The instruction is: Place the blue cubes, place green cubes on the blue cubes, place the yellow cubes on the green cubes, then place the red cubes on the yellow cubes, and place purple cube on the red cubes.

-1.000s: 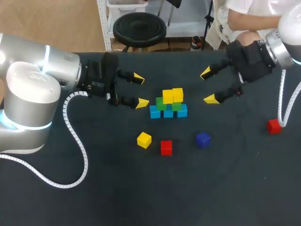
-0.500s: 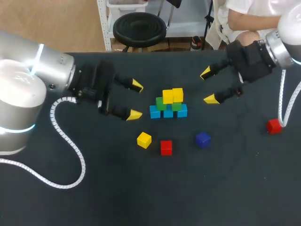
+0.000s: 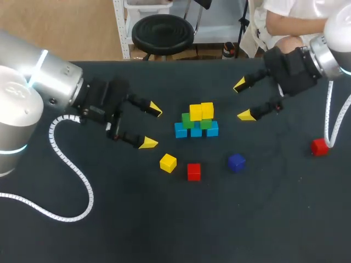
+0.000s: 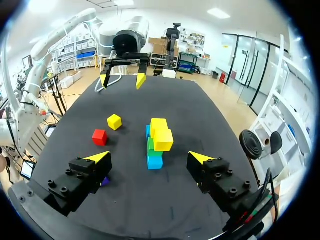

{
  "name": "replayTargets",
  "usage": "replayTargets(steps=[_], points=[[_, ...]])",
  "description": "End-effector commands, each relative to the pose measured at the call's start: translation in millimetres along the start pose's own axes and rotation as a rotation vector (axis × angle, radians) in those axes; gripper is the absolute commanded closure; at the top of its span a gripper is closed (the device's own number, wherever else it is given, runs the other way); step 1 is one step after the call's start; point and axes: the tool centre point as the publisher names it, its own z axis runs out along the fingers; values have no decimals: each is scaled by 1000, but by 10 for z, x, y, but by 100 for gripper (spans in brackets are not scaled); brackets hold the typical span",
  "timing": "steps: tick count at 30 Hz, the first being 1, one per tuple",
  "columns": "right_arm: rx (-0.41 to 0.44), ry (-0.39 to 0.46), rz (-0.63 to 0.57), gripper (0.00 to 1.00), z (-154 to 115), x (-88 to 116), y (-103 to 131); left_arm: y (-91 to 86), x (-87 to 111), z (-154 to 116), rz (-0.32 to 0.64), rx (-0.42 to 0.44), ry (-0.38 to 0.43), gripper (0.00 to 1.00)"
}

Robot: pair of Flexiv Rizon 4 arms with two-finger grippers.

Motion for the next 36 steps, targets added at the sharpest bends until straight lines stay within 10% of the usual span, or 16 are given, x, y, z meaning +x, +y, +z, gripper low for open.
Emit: replayTargets(steps=[1,9,16,23,36], points=[[1,-2,-1,0,0,3,3,14,-4,2,-1,3,5,0],[1,-2,-1,0,0,3,3,-131,-44,229,157,137,55,0],[1,-2,-1,0,0,3,3,-315,301,294,182,240,117,0],[1,-2,-1,0,0,3,3,-121,697,355,164,265,194,0],[1,-2,-1,0,0,3,3,39,757,636,190,343,283,0]])
